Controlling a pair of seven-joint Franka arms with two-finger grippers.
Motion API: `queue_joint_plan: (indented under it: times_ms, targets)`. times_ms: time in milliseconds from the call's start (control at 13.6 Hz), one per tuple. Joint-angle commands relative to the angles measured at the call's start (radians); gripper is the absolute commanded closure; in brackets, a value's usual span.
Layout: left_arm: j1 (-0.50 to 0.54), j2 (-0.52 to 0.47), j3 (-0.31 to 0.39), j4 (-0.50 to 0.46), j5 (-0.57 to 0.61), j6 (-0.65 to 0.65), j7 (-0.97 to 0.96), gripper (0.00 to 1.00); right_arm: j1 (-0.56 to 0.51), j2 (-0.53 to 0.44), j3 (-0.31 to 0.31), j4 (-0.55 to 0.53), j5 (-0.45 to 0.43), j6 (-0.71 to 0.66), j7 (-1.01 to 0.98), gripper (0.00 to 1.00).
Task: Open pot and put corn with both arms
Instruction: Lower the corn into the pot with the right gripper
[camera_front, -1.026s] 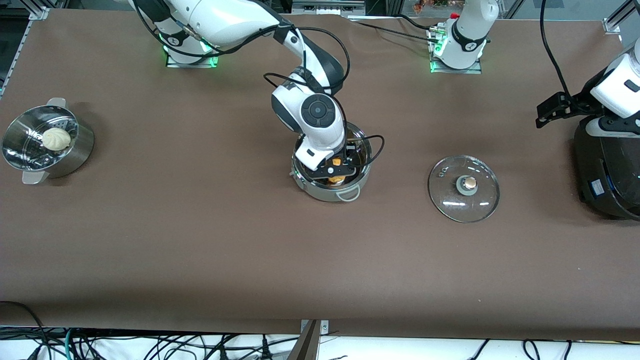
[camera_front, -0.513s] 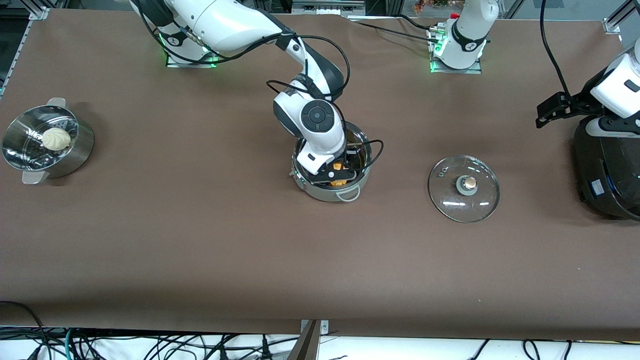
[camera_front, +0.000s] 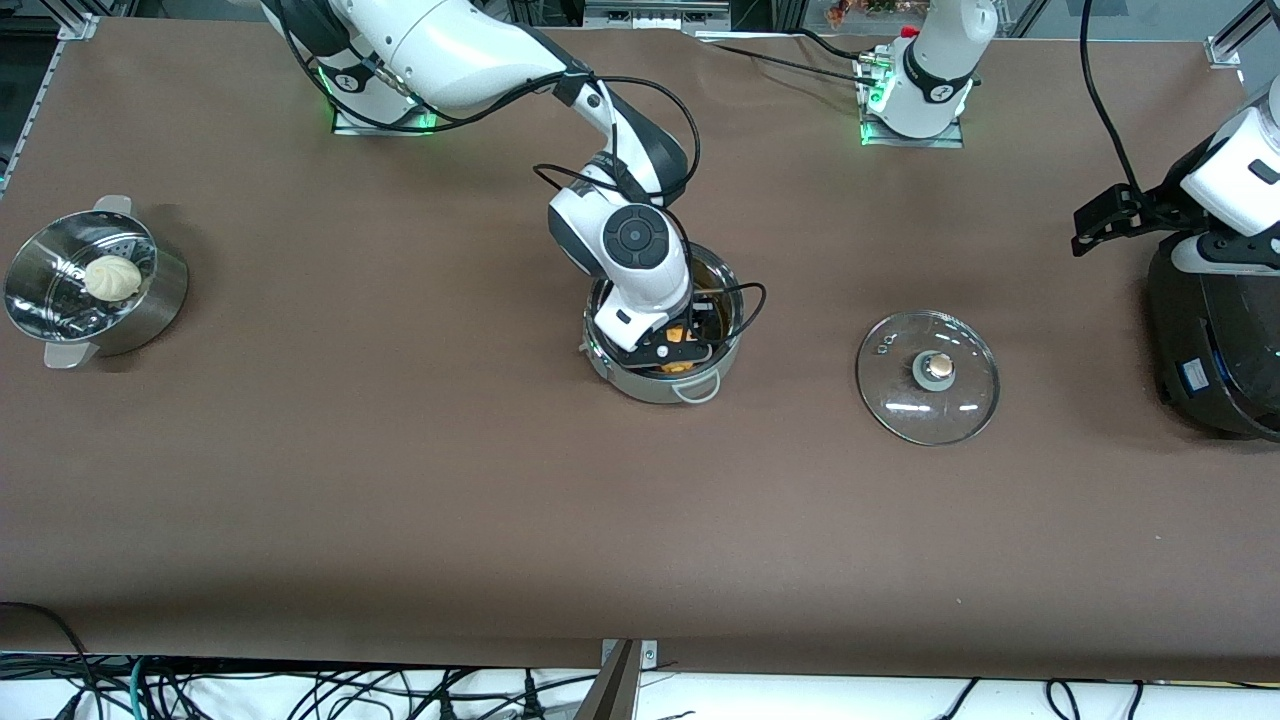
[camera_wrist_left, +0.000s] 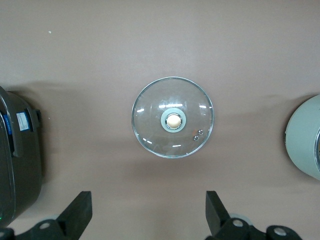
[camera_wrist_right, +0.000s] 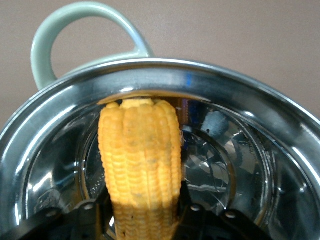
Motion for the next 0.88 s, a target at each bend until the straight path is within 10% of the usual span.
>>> queue_joint_plan:
  times_ms: [0, 806]
  targets:
    - [0.011, -0.001, -0.009, 0.01, -0.005, -0.01, 0.005, 0.0, 0.001, 0.01, -0.005, 0.038, -0.011, 0.002, 0.011, 0.0]
    - [0.011, -0.001, -0.007, 0.01, -0.005, -0.01, 0.005, 0.0, -0.045, -0.106, -0.038, 0.039, -0.014, -0.143, -0.002, 0.0]
